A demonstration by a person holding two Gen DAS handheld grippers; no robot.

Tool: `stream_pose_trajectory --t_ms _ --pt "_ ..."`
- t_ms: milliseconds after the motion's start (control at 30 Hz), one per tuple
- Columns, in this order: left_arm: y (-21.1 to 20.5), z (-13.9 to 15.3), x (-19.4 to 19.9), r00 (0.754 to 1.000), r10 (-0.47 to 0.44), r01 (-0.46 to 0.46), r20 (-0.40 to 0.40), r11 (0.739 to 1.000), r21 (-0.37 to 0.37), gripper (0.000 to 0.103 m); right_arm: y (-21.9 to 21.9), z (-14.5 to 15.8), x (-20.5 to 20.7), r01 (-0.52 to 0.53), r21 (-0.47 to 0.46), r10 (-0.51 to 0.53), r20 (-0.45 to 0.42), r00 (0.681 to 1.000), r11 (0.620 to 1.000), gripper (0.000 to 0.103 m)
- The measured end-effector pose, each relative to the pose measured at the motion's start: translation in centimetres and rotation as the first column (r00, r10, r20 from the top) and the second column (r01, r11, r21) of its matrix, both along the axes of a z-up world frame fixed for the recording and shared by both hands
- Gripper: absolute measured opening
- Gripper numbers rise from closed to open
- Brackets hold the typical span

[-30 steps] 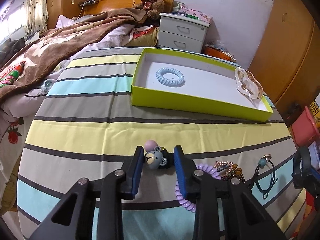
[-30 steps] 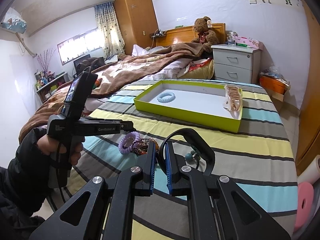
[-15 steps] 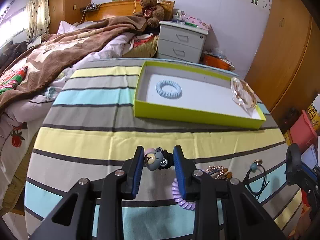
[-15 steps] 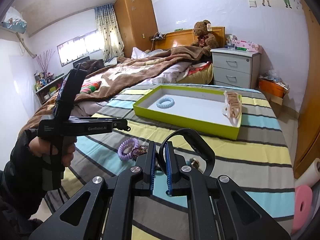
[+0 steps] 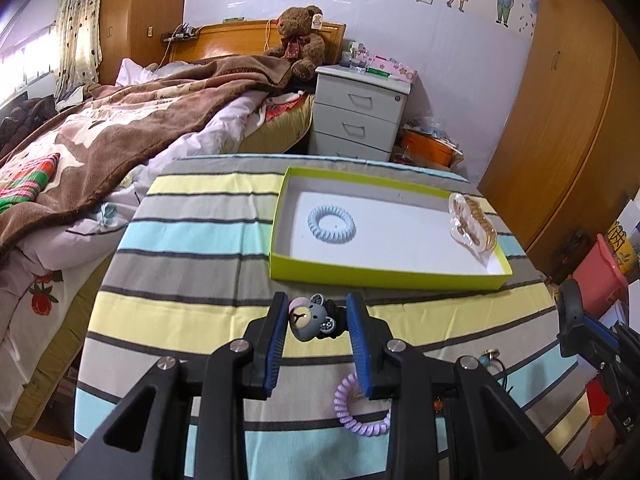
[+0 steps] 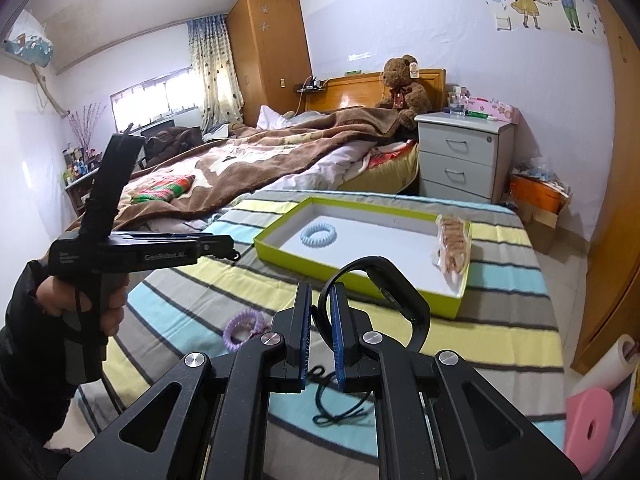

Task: Organize jewelry
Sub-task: 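Carry the bear-charm tie with the left tool while the right tool carries the watch band to the box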

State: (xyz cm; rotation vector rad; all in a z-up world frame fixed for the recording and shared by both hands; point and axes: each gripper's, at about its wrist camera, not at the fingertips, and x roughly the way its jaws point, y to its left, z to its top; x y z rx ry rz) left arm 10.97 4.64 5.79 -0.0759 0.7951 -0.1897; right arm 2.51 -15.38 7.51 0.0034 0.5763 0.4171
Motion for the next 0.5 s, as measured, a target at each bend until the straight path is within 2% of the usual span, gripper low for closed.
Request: stream_pose_trajectory --t_ms 500 --pt "-0.5 2.8 3.2 0.999 -0.018 0.018 0.033 1.0 -0.018 0.031 0.4 2.2 5.8 0.012 -0.047 -0.011 0.014 1.0 0.999 0.01"
